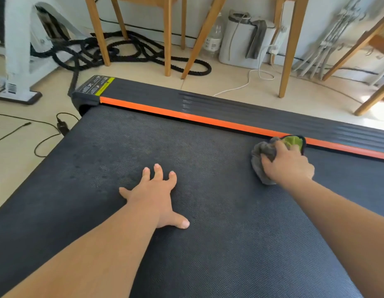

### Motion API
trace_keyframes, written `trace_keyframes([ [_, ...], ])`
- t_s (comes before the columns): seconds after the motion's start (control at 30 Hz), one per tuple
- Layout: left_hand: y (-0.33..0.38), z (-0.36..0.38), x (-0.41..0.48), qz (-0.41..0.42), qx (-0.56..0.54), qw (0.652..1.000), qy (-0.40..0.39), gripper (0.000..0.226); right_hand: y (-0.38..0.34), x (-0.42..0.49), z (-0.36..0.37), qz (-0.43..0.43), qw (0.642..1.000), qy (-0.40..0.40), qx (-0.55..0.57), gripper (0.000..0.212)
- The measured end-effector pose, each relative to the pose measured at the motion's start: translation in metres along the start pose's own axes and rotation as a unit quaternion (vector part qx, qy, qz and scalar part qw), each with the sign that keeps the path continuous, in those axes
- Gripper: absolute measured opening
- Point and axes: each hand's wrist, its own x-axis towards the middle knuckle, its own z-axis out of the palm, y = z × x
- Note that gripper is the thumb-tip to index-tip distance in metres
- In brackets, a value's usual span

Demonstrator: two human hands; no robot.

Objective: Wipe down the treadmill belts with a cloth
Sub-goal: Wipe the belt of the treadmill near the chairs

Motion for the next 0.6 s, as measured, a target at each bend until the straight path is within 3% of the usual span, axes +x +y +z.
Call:
trace_keyframes([
  [0.17, -0.001, 0.002, 0.001, -0.003, 0.005, 1.0, 0.004, 0.138, -0.053, -0.073, 0.012, -0.119, 0.992, 0.018, 0.051, 0.04],
  [0.3, 0.0, 0.005, 0.0, -0.007, 0.005, 1.0, 0.019, 0.136, -0.05, -0.136, 0.006, -0.341, 0.938, -0.052, 0.043, 0.045],
  [0.37, 0.0, 0.004, 0.0, -0.009, 0.006, 1.0, 0.015, 0.137, -0.032, -0.124, -0.003, -0.38, 0.921, -0.083, 0.003, 0.048],
  [0.43, 0.0, 0.003, 0.001, -0.007, 0.007, 1.0, 0.011, 0.137, -0.015, -0.084, -0.006, -0.345, 0.935, -0.061, -0.057, 0.05],
  [0.53, -0.001, 0.003, 0.002, -0.001, 0.01, 1.0, 0.008, 0.138, 0.007, -0.014, -0.015, -0.143, 0.985, -0.064, -0.076, 0.054],
  [0.6, -0.002, 0.003, 0.002, 0.001, 0.01, 1.0, 0.008, 0.138, 0.01, 0.004, -0.01, -0.063, 0.994, -0.074, -0.057, 0.064],
])
